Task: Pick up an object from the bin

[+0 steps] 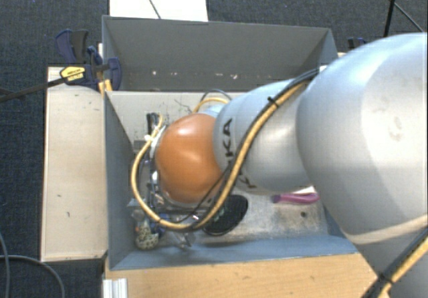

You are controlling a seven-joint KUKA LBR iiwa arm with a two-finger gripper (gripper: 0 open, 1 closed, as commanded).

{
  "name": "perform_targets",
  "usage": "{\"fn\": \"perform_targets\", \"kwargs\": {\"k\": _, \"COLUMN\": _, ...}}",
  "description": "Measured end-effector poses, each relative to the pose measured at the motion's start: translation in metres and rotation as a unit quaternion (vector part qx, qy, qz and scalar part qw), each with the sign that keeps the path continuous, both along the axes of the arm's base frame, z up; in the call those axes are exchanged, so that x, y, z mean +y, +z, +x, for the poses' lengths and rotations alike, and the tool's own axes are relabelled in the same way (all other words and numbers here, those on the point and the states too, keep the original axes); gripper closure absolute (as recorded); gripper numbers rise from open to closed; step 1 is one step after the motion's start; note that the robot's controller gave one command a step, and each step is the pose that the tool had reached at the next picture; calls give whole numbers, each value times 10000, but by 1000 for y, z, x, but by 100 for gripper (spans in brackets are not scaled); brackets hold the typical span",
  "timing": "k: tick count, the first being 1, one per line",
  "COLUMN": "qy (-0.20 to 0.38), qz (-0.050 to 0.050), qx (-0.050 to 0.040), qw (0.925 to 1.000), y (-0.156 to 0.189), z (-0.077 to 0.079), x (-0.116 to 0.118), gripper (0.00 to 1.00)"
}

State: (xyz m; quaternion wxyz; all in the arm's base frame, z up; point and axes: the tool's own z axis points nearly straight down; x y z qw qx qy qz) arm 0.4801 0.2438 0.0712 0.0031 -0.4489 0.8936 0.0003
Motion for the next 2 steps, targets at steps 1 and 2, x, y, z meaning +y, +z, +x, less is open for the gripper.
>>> {"fn": "perform_targets", "kwargs": {"k": 1, "qy": -35, "qz": -4, "qx": 15, "qw": 10000, "y": 0, "z": -1, "x": 0, "gripper": 100}}
{"fn": "perform_targets", "kwargs": {"k": 2, "qy": -69, "qz": 9, "qx": -26, "qw": 10000, "y": 193, "z": 12, "x": -10, "gripper": 100}}
